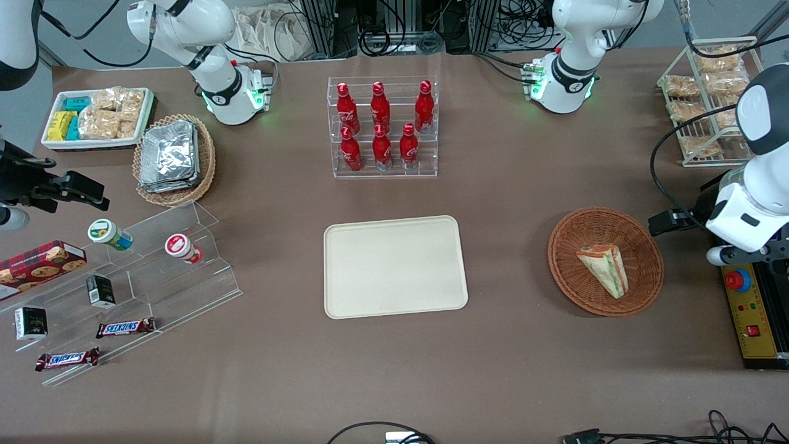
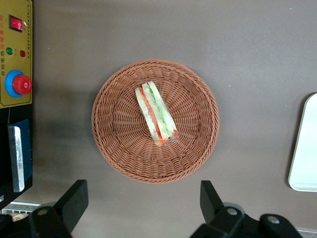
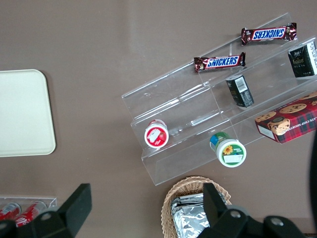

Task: Place sandwich from basket to tray
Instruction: 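Lower the left gripper onto the wrapped sandwich in the wicker basket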

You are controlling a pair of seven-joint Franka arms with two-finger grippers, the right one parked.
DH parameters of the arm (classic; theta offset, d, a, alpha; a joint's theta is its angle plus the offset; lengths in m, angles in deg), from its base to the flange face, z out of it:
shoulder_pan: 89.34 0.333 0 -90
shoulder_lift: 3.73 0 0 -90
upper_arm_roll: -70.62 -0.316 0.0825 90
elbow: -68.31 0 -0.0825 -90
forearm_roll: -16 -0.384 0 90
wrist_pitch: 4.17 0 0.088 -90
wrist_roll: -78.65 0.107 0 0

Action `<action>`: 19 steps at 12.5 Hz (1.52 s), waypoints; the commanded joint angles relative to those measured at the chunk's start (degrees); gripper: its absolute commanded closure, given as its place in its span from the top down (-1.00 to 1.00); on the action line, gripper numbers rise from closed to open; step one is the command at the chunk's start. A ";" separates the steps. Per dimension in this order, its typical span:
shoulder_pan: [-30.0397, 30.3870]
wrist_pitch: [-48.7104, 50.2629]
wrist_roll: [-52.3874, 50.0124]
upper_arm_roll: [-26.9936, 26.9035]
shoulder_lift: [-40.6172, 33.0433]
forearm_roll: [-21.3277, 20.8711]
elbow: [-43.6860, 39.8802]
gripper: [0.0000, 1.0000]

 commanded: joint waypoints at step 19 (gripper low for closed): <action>-0.10 -27.70 -28.59 -1.92 16.14 4.90 13.40 1.00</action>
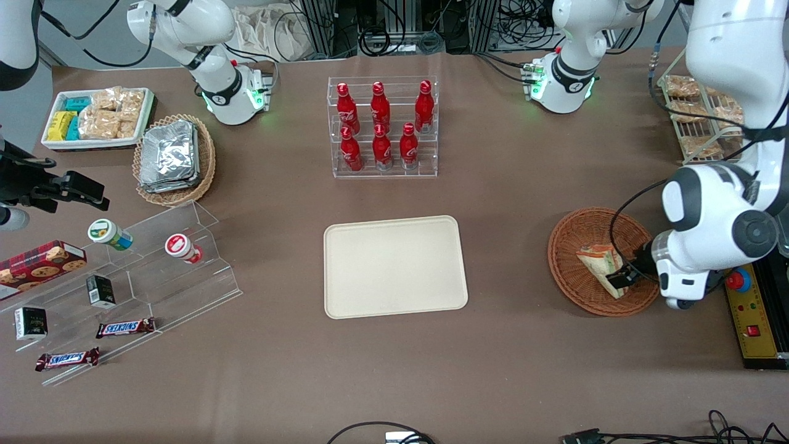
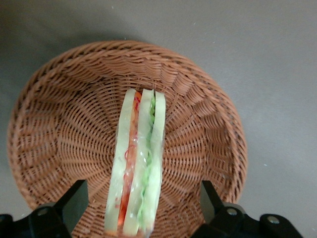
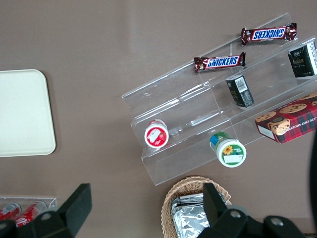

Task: Place sandwich from basket to tray
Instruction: 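Close the left gripper on the sandwich and lift it, then carry the sandwich with the left gripper over the cream tray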

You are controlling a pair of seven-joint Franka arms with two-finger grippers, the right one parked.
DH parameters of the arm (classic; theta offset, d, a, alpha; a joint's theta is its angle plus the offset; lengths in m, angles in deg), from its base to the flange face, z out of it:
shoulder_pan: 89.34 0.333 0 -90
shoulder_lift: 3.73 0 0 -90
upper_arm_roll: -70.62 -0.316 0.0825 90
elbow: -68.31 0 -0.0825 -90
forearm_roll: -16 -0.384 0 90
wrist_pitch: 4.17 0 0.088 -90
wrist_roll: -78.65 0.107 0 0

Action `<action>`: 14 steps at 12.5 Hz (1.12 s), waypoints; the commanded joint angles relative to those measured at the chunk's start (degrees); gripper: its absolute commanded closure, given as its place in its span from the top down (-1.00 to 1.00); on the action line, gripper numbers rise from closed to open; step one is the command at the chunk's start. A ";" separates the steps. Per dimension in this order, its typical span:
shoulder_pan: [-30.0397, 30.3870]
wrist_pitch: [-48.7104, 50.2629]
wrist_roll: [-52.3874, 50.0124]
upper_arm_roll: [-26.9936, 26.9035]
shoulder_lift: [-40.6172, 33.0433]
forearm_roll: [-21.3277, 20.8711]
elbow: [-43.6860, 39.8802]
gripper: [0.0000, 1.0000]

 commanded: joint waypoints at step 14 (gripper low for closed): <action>-0.08 26.00 13.37 -1.28 -2.29 -1.52 -19.50 -1.00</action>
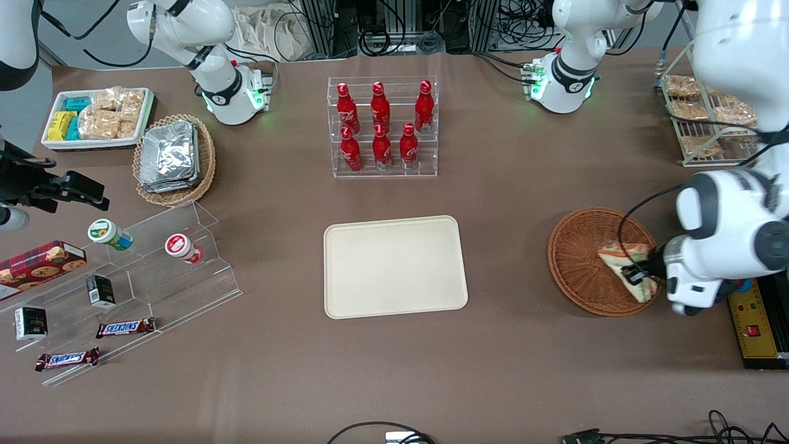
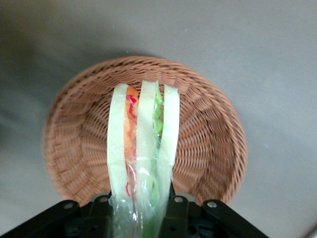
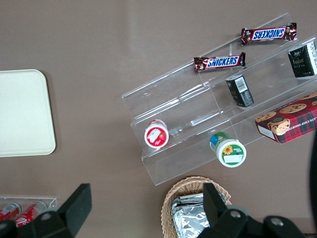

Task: Place sandwich from basket to tray
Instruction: 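Carry the sandwich with the left gripper over the cream tray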

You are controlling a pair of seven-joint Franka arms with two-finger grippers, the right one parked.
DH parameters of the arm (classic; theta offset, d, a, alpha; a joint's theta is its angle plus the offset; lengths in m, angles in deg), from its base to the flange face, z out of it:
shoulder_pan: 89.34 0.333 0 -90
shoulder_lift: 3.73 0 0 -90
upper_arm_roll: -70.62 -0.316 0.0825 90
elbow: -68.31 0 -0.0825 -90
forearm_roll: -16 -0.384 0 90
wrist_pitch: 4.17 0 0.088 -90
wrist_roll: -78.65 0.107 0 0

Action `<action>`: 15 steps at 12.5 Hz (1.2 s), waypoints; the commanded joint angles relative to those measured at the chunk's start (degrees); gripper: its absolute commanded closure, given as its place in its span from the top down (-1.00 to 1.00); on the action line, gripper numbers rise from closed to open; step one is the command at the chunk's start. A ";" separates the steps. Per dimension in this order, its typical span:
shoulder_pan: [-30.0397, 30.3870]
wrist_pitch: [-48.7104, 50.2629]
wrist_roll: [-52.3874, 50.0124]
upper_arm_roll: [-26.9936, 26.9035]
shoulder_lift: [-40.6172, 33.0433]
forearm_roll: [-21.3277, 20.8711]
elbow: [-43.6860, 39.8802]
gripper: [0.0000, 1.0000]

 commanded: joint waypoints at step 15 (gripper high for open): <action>-28.59 -0.02 -11.00 6.99 15.99 -0.72 -17.50 -1.00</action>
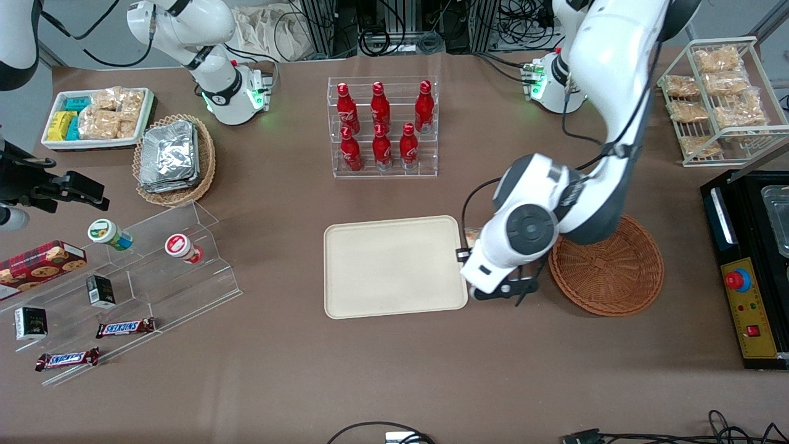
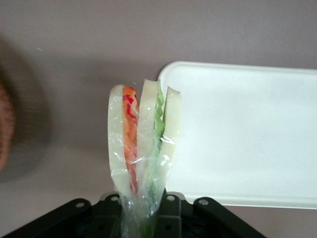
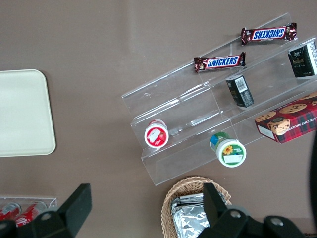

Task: Place sandwich from basket to tray
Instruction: 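Carry the sandwich with the left gripper over the cream tray, then lower the sandwich onto the tray and open the left gripper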

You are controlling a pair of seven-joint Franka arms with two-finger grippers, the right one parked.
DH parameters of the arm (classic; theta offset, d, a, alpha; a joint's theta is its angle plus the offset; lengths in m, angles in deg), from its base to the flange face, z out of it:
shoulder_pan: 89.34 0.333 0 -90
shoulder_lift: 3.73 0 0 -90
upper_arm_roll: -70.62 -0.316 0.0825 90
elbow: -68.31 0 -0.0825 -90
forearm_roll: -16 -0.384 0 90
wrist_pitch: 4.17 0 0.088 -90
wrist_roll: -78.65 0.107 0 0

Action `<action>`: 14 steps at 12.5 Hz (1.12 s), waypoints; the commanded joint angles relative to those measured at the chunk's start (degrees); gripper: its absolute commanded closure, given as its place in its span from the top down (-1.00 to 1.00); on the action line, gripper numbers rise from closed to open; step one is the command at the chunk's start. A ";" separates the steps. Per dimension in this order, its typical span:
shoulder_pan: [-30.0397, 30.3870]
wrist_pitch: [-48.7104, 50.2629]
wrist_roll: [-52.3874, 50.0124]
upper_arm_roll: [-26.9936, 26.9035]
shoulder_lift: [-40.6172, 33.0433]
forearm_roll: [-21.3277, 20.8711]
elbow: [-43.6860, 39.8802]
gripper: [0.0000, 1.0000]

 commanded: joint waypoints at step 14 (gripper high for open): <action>-5.72 -7.70 -2.30 -1.29 5.94 -1.12 1.53 1.00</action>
